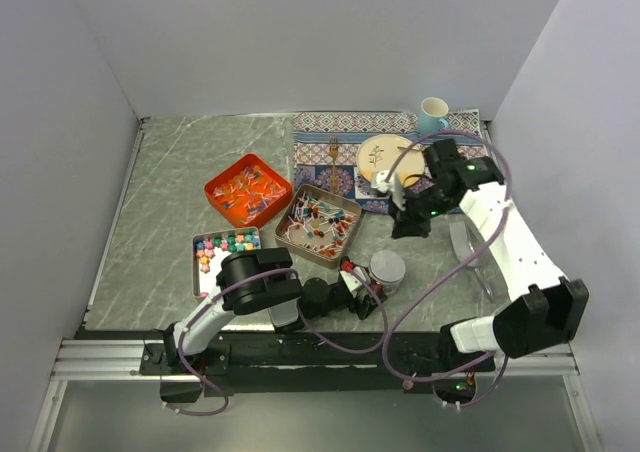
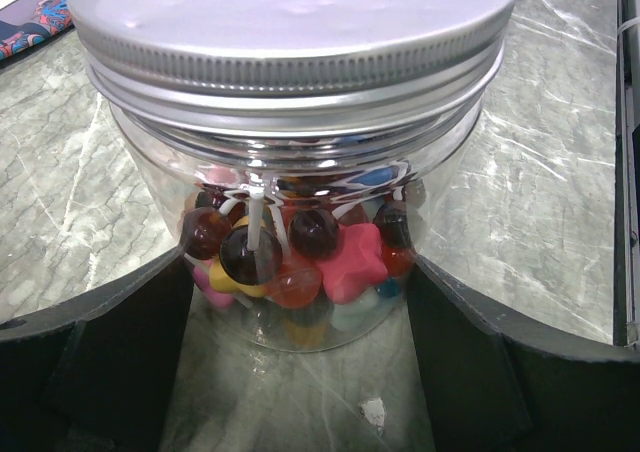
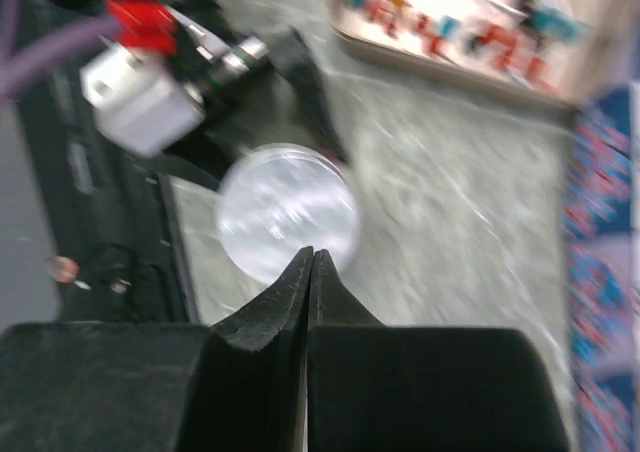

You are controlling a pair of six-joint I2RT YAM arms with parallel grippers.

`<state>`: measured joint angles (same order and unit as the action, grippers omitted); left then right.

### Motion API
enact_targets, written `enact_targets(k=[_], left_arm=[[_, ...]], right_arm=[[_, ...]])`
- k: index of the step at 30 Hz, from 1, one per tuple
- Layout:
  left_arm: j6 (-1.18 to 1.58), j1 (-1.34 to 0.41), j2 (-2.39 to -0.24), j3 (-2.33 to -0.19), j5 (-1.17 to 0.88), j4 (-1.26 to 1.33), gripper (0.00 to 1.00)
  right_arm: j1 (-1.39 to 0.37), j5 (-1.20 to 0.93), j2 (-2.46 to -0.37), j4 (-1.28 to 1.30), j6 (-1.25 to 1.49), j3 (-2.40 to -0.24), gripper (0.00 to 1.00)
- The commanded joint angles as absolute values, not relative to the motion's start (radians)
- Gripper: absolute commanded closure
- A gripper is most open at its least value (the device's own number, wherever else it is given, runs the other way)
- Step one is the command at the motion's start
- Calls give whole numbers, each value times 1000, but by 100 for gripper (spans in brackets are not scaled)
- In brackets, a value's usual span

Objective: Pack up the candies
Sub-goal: Screw the bottle lid onto the packing bottle.

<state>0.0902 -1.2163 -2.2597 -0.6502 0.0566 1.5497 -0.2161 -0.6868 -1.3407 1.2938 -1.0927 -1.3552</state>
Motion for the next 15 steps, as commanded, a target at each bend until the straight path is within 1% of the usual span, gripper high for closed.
enact_targets(k=[1, 4, 5, 9, 11, 15], left_arm=[[184, -1218, -2349, -586, 43, 1543, 99], [183, -1218, -2352, -588, 49, 1546, 99], [181, -1219, -2353, -588, 51, 1548, 99], [176, -1221, -2359, -591, 61, 1548, 99], [178, -1220, -2359, -592, 66, 1542, 99], [184, -1223, -2361, -594, 57, 1534, 99]], right_arm=[[-319, -729, -1381, 1255, -994, -1313, 100], [-363, -701, -1396, 1188, -970, -1200, 100], [-377, -669, -1399, 1172, -974, -1125, 100], [-410, -618, -1385, 1071, -1006, -962, 100], [-413, -601, -1381, 1046, -996, -930, 100], [-390, -598, -1333, 1084, -994, -972, 100]])
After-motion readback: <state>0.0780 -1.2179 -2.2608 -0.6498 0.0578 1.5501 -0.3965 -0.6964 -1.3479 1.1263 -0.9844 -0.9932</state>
